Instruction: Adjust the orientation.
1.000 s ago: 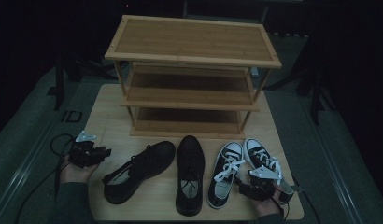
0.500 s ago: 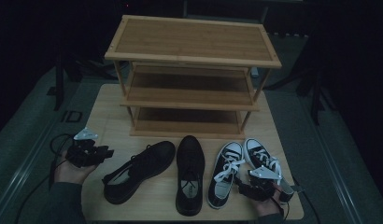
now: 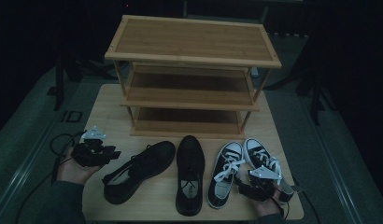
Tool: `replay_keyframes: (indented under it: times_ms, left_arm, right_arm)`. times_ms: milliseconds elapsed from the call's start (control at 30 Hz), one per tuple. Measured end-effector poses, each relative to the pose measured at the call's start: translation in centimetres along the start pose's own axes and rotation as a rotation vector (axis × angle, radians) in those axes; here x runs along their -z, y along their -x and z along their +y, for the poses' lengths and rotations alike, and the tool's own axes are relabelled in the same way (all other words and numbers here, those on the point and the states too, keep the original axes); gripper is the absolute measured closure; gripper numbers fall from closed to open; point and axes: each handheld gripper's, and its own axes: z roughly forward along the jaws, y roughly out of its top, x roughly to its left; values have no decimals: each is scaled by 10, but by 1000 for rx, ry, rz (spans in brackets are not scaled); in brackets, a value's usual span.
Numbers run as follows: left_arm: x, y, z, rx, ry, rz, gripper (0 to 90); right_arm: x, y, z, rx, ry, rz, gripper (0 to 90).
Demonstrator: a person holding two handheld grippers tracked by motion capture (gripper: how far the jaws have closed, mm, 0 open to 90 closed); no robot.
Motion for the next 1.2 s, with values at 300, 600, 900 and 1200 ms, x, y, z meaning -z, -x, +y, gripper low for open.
replay_keyframes:
  times_ms: [300,600,900,1200]
  left_arm:
    - [3,7,2,-22,-4,-43,664]
    - [6,16,2,-43,-6,-64,653]
    - [5,22,4,-64,-16,-75,648]
    - [2,26,4,-96,-24,-109,645]
  right_arm:
    - [0,0,0,0,0,0,360]
    - [0,0,0,0,0,0,360]
    - [0,0,0,-2,0,-4,358]
    - [0,-1,0,-3,0,-5,358]
